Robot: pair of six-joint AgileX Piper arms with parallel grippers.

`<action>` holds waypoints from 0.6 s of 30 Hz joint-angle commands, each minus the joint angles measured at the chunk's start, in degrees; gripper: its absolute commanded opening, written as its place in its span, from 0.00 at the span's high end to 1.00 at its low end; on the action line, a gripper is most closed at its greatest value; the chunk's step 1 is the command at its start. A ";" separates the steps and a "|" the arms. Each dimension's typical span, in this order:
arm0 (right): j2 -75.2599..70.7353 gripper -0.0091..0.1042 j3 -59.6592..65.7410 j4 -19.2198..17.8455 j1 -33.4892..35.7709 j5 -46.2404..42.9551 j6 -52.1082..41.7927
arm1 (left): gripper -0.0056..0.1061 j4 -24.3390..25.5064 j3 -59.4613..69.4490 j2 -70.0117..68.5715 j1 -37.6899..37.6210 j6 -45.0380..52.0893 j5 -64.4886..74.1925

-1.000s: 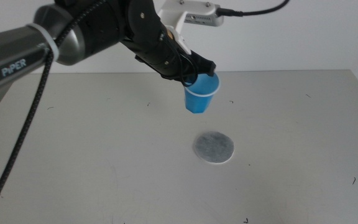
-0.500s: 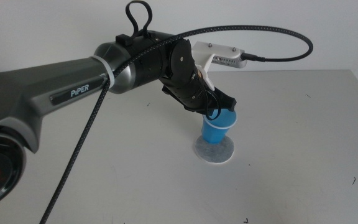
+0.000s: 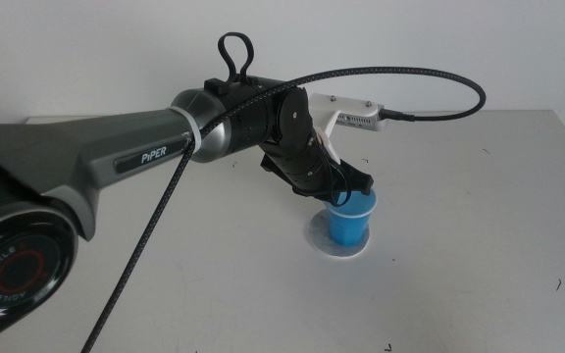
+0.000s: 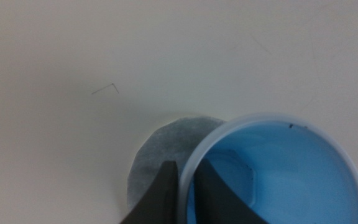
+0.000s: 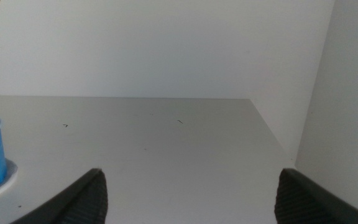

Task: Place an empty cup on a cup mat.

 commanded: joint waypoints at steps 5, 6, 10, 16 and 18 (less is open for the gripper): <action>-1.10 0.09 -0.66 -0.52 0.11 -4.46 -0.49 | 0.49 -0.89 -1.67 -3.91 -0.30 1.00 -1.52; -1.10 0.09 -0.66 -0.52 0.11 -4.46 -0.49 | 0.39 -0.77 -1.75 -4.36 -0.25 1.00 -1.52; -1.10 0.09 -0.66 -0.52 0.11 -4.46 -0.49 | 0.05 0.90 -1.75 -7.19 0.17 1.89 -1.48; -1.10 0.09 -0.66 -0.52 0.11 -4.46 -0.49 | 0.01 -0.55 -1.75 -14.41 2.14 6.26 0.47; -1.10 0.09 -0.66 -0.52 0.11 -4.46 -0.49 | 0.01 -1.60 -1.75 -17.43 2.94 6.17 1.34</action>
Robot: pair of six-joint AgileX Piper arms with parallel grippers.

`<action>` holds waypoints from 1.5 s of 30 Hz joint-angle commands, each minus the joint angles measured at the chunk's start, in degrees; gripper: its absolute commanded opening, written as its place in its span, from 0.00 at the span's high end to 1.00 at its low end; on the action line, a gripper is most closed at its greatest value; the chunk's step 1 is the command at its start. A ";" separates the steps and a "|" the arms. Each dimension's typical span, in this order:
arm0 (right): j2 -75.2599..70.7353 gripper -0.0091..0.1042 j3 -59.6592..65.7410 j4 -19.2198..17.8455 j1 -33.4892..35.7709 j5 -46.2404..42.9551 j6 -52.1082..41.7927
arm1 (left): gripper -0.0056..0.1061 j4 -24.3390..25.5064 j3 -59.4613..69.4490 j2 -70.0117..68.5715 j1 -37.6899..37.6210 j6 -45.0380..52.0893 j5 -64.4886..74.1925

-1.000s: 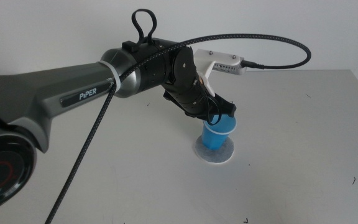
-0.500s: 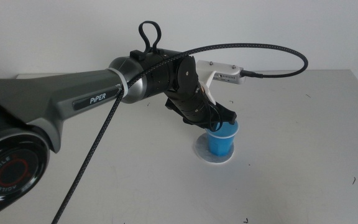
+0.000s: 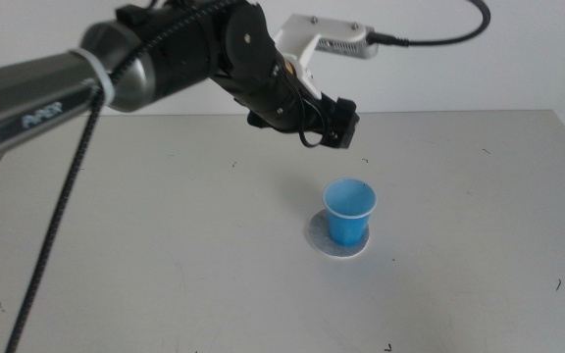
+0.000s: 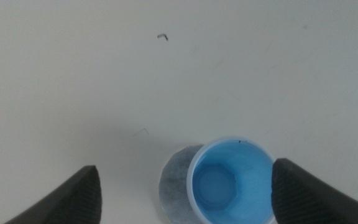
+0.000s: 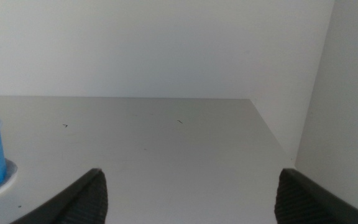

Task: Place an empty cup on a cup mat.

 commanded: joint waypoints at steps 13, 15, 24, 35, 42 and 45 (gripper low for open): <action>-1.10 0.09 -0.66 -0.52 0.11 -4.46 -0.49 | 0.01 -0.36 -1.34 -22.95 4.22 -0.51 2.50; -1.10 0.09 -0.66 -0.52 0.11 -4.46 -0.49 | 0.01 0.06 -0.54 -25.44 5.75 -0.51 5.45; -1.10 0.09 -0.66 -0.52 0.11 -4.46 -0.49 | 0.01 3.42 20.29 -44.49 14.70 4.21 -4.93; -1.10 0.09 -0.66 -0.52 0.11 -4.46 -0.49 | 0.01 5.14 58.81 -71.72 29.80 4.21 -23.25; -1.10 0.09 -0.66 -0.52 0.11 -4.46 -0.49 | 0.01 5.11 81.58 -86.79 35.44 3.99 -34.68; -1.10 0.09 -0.66 -0.52 0.11 -4.46 -0.49 | 0.01 4.83 88.91 -92.42 36.13 3.99 -39.04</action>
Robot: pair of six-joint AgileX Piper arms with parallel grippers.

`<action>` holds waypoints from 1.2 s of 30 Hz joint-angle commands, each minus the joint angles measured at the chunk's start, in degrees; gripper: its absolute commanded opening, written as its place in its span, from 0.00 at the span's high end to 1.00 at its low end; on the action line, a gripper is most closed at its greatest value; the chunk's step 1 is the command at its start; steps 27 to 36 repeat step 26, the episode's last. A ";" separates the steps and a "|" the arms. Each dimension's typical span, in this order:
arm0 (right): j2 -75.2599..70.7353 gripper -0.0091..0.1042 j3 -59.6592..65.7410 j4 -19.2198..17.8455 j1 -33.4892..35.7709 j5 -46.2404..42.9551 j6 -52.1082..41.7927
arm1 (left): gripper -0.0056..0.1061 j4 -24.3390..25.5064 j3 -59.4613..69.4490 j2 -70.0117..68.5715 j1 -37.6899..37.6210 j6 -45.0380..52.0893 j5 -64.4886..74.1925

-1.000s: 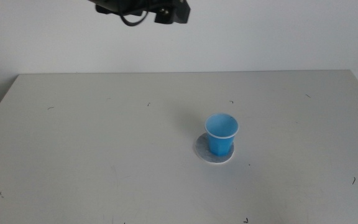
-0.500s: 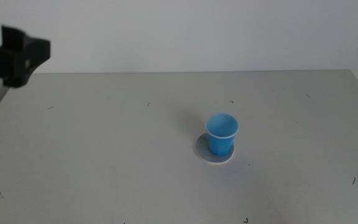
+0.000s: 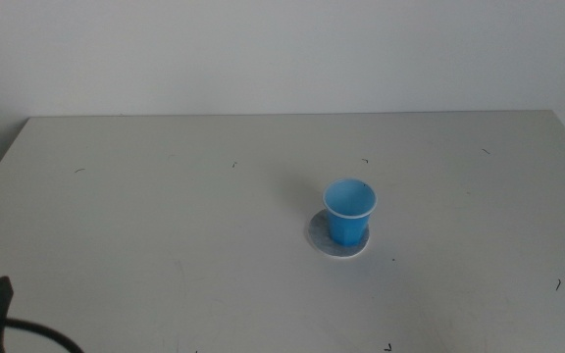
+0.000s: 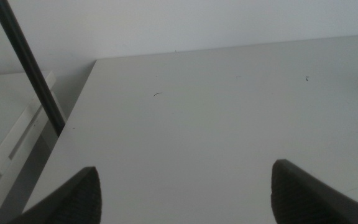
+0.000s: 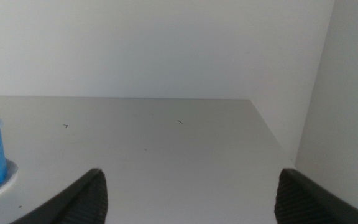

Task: Place an empty cup on a cup mat.

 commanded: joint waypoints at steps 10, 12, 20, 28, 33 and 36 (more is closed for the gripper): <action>-1.10 0.09 -0.66 -0.52 0.11 -4.46 -0.49 | 0.01 0.72 10.62 -15.02 0.20 -0.09 -5.44; -1.10 0.09 -0.66 -0.52 0.11 -4.46 -0.49 | 0.01 1.28 10.62 -16.62 0.20 -0.09 -4.69; -1.10 0.09 -0.66 -0.52 0.11 -4.46 -0.49 | 0.01 1.47 10.62 -20.74 0.20 -0.38 -1.12; -1.10 0.09 -0.66 -0.52 0.11 -4.46 -0.49 | 0.01 1.47 10.62 -20.74 0.20 -0.38 -0.97; -1.10 0.09 -0.66 -0.52 0.11 -4.46 -0.49 | 0.01 1.47 10.62 -20.74 0.20 -0.38 -0.97; -1.10 0.09 -0.66 -0.52 0.11 -4.46 -0.49 | 0.01 1.47 10.62 -20.74 0.20 -0.38 -0.97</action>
